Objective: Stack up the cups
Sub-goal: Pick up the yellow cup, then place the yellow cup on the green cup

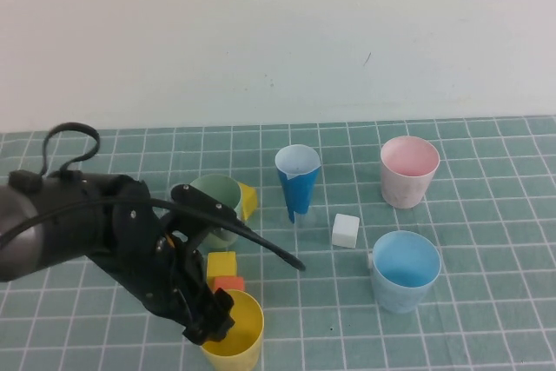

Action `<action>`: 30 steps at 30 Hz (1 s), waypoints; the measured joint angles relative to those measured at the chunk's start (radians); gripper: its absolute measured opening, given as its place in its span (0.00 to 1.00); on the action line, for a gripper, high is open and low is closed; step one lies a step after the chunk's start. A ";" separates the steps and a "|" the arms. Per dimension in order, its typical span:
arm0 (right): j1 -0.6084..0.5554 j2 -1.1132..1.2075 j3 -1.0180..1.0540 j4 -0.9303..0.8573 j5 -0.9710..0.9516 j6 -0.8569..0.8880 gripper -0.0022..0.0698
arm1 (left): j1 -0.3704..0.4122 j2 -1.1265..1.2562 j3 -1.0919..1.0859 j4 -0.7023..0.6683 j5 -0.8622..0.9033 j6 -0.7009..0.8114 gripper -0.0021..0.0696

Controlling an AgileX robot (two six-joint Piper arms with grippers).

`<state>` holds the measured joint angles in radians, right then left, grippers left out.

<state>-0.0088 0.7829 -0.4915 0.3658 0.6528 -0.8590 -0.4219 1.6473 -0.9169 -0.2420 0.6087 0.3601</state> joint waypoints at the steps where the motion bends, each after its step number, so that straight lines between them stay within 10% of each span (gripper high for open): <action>1: 0.000 0.000 0.000 0.000 -0.003 0.000 0.03 | -0.002 0.016 0.000 -0.008 -0.004 0.000 0.80; 10: 0.000 0.000 0.000 0.004 -0.013 0.000 0.03 | -0.002 0.072 -0.037 -0.027 0.040 0.000 0.11; 30: 0.000 0.000 0.000 0.034 -0.014 0.000 0.03 | 0.111 0.082 -0.679 0.093 0.266 -0.139 0.04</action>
<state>-0.0088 0.7829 -0.4915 0.3999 0.6384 -0.8590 -0.3109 1.7292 -1.5956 -0.1493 0.8743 0.2211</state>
